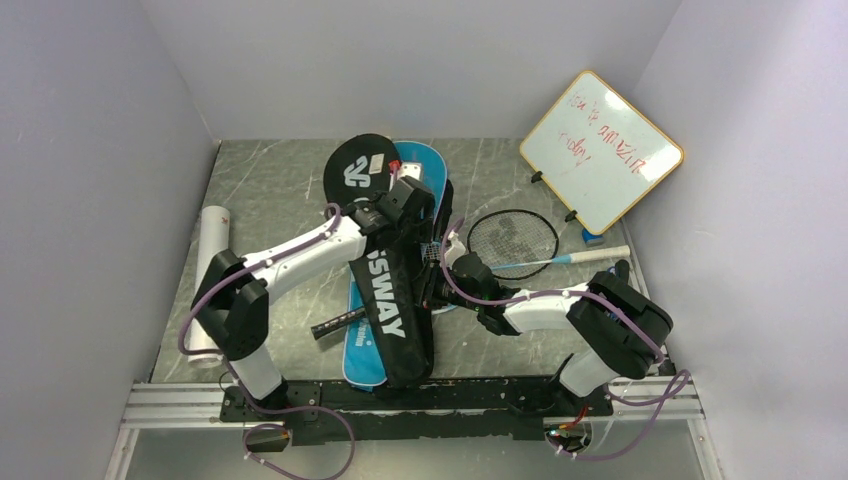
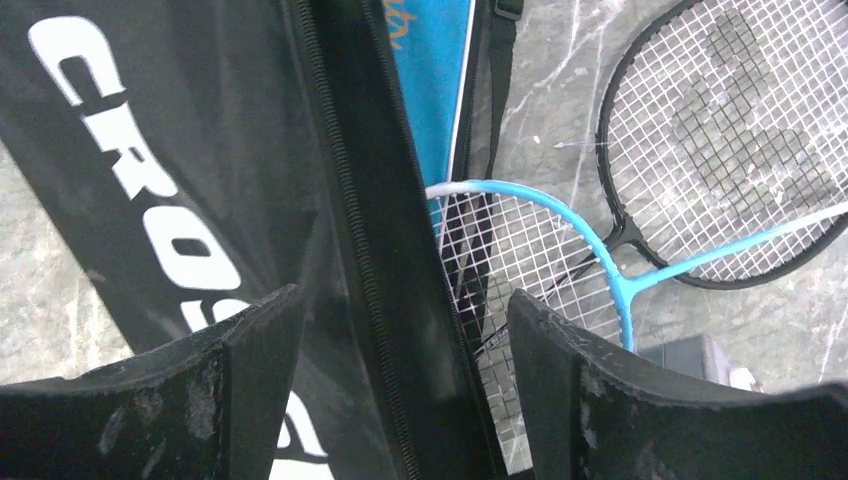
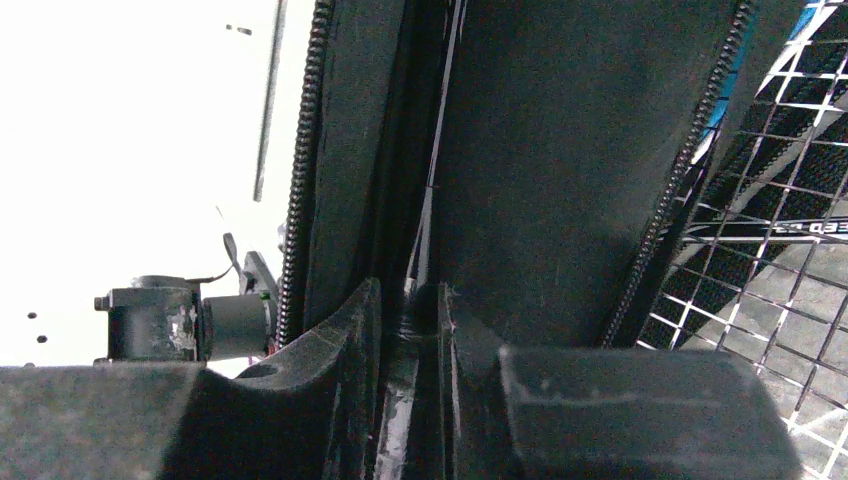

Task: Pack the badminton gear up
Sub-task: Place the racket in the racket bag.

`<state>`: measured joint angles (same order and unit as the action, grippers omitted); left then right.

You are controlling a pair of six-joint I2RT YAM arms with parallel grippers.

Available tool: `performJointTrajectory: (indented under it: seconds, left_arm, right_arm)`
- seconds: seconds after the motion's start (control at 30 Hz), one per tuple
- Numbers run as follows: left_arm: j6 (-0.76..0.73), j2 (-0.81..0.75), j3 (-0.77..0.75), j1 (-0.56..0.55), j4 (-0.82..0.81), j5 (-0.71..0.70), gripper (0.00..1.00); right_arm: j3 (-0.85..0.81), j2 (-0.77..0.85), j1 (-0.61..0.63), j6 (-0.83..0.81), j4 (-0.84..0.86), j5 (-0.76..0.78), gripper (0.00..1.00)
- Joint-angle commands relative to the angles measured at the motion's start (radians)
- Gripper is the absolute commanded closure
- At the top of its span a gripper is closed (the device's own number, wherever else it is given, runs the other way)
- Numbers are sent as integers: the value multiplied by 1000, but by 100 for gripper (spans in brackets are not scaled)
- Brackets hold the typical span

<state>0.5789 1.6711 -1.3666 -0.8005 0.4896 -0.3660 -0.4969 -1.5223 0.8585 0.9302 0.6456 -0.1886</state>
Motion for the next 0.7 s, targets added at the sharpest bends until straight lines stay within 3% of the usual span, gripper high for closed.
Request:
performJointTrajectory:
  seconds: [0.0,0.37,0.57,0.67]
  left_arm:
    - [32,37,-60,13,7,-42,25]
    - [34,113,-116,32,128,-126,23]
    - [54,91,-81,41,124,-145,44]
    - [53,112,-72,55,120,-115,43]
  right_arm:
    - [-28,33,-2,-39,105,2,96]
    - [-47,1,-1,-57,103,-22,96]
    - [-46,-21,-1,-51,131,-38,96]
    - [-50,-27,-1,-53,133,-46,96]
